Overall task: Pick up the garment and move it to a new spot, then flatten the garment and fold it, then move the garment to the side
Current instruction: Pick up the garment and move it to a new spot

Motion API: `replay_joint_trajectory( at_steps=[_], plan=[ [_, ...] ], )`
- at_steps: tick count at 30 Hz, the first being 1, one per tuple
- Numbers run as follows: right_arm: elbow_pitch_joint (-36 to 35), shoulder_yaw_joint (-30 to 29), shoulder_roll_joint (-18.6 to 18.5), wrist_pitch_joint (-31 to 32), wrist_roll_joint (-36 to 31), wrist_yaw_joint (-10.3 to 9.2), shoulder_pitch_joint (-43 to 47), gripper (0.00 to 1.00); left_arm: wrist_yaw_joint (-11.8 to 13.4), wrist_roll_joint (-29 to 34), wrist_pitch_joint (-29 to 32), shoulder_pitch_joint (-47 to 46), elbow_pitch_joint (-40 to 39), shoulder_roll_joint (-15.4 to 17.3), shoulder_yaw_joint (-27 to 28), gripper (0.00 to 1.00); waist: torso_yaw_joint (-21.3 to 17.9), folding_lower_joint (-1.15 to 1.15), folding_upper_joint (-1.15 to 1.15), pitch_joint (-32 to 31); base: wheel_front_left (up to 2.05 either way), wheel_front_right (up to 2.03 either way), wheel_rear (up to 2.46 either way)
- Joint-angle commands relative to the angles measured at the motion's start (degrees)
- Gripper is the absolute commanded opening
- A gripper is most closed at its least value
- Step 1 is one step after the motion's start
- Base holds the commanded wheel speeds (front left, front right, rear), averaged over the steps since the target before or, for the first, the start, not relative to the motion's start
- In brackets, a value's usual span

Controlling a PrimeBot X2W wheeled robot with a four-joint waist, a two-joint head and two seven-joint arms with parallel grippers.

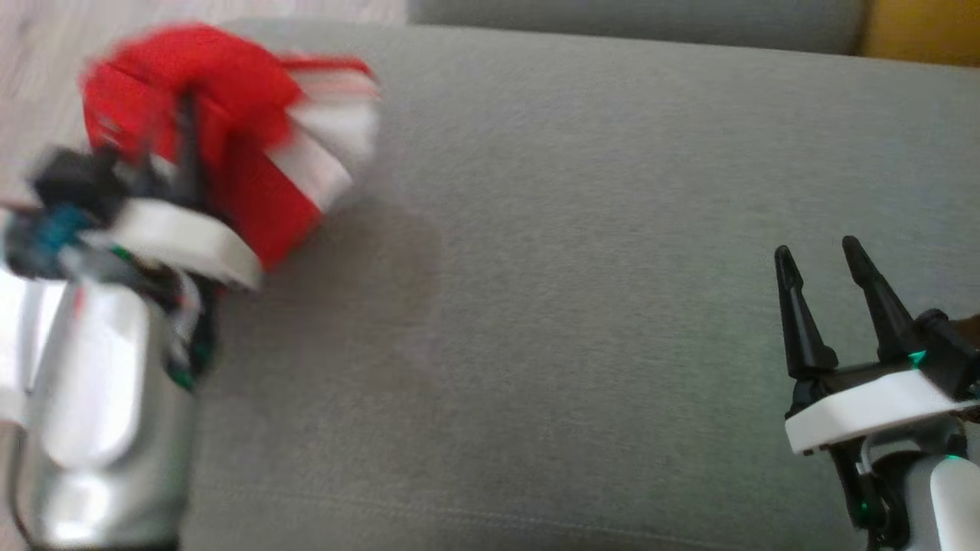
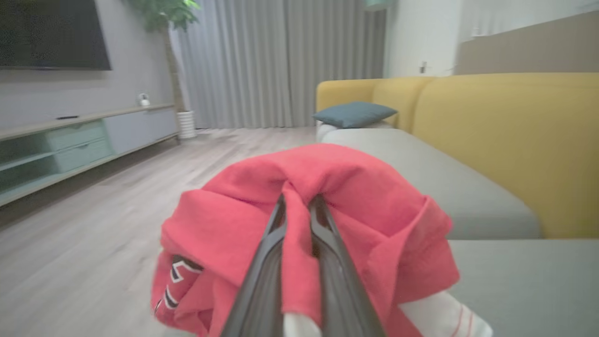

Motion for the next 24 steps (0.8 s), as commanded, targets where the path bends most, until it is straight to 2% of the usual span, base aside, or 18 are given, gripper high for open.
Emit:
replay_joint_trajectory(
  at_steps=[1, 5, 8, 12, 18, 20, 21, 24],
  plan=[
    [-2.51, 1.15, 0.11, -0.55, -0.08, -0.04, -0.48, 1.00, 0.38, 0.45, 1.51, 1.05, -6.41, 0.31, -0.22, 0.00, -3.43, 0.00, 0.00, -2.00, 0.00, 0.00, 0.00],
    [-2.91, 1.65, 0.75, -0.45, 0.12, -0.04, -0.35, 1.00, 0.29, 0.69, 4.76, 7.06, -14.53, -2.91, -4.89, 0.00, -7.70, 0.00, 0.00, -2.02, 0.00, 0.00, 0.00],
    [-3.02, 2.15, 1.09, -0.60, 0.47, -0.04, -0.92, 1.00, -0.50, 0.20, 5.62, 8.97, -16.94, -5.39, -8.47, 0.00, -11.75, 0.00, 0.00, -1.13, 0.00, 0.00, 0.00],
    [-2.93, 2.81, 1.33, -0.95, 1.06, -0.04, -2.06, 1.00, -1.88, -0.51, 5.42, 8.11, -16.95, -7.87, -14.22, 0.00, -17.57, 0.00, 0.00, 0.53, 0.00, 0.00, 0.00],
    [-2.81, 4.08, 1.68, -1.77, 2.23, -0.04, -3.78, 1.00, -2.80, -1.53, 4.00, 2.54, -14.27, -9.08, -22.75, 0.00, -26.41, 0.00, 0.00, 4.18, 0.00, 0.00, 0.00],
    [-2.68, 4.17, 1.76, -1.98, 2.46, -0.04, -3.98, 1.00, -2.76, -1.85, 3.64, 1.38, -13.76, -9.13, -24.07, 0.00, -27.74, 0.00, 0.00, 4.91, 0.00, 0.00, 0.00],
    [-2.27, 4.31, 1.91, -2.48, 2.85, -0.04, -4.35, 1.00, -2.15, -3.39, 2.66, -0.96, -13.09, -9.16, -26.94, 0.00, -30.08, 0.00, 0.00, 6.30, 0.00, 0.00, 0.00],
    [-1.77, 4.37, 2.06, -3.10, 3.25, -0.04, -4.62, 1.00, -1.28, -4.80, 2.40, -3.07, -11.52, -9.18, -29.56, 0.00, -31.87, 0.00, 0.00, 7.55, 0.00, 0.00, 0.00]
  ],
)
